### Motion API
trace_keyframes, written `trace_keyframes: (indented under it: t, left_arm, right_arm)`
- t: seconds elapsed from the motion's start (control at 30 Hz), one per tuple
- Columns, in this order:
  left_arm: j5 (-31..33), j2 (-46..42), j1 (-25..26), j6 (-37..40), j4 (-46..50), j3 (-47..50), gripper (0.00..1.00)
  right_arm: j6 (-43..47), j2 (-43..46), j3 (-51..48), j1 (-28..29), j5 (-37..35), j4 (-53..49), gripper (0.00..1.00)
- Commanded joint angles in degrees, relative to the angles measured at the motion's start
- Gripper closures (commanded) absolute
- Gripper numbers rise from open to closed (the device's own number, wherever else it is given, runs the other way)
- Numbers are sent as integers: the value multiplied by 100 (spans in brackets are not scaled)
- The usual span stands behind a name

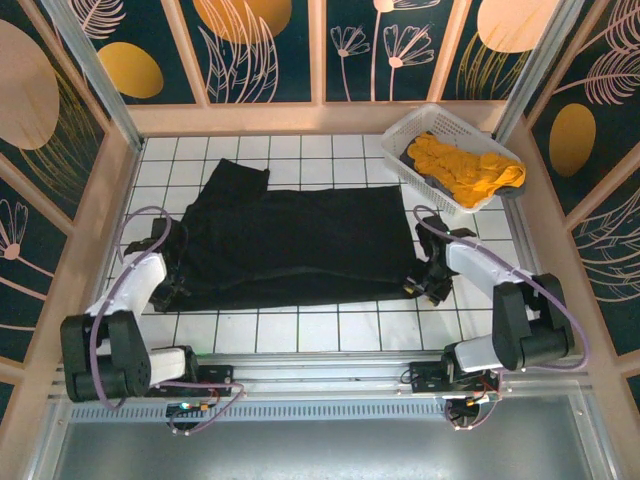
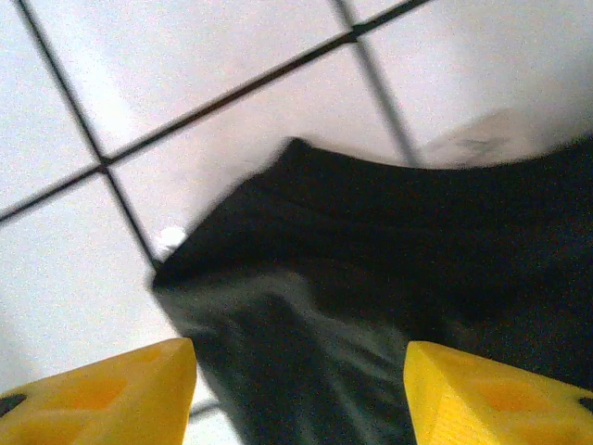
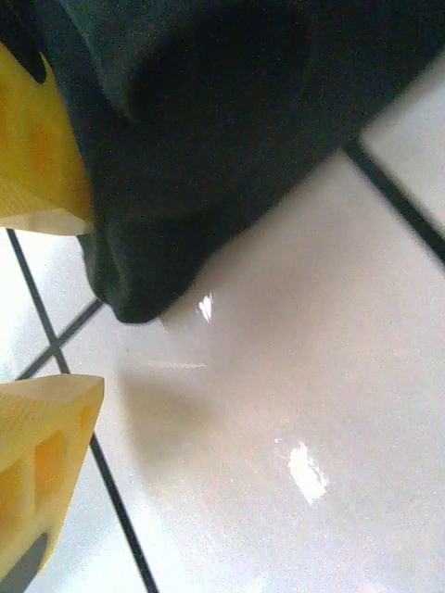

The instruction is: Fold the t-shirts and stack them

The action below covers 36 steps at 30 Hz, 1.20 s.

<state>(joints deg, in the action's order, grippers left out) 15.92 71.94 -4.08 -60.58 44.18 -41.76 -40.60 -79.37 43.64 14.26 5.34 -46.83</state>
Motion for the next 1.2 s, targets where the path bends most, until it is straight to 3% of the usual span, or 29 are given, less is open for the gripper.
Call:
trace_keyframes:
  t: [0.0, 0.17, 0.4, 0.63, 0.73, 0.9, 0.97, 1.17]
  left_arm:
    - [-1241, -100, 350, -546, 235, -224, 39]
    - [-2030, -48, 1073, -1355, -53, -59, 39]
    - [-2528, 130, 1136, -1898, -752, 237, 39]
    - [-2629, 385, 1260, -1896, -834, 307, 45]
    - [-2574, 446, 1266, -1884, -877, 264, 54]
    - [-2342, 651, 1269, -1703, -851, -129, 91]
    - [-2323, 726, 1269, -1614, -890, -273, 98]
    - [-2190, 1021, 1269, -1246, -875, -967, 100]
  right_arm:
    - [328, 482, 402, 25, 422, 227, 53]
    - [641, 493, 444, 58, 1730, 1207, 51]
    - [632, 314, 522, 57, 1885, 1343, 51]
    - [589, 292, 488, 59, 1778, 1342, 52]
    - [554, 273, 471, 57, 1755, 1352, 53]
    - [459, 299, 446, 23, 1510, 1268, 54]
    - [373, 342, 419, -37, 1417, 1244, 54]
    - [41, 339, 327, -303, 1404, 1306, 59]
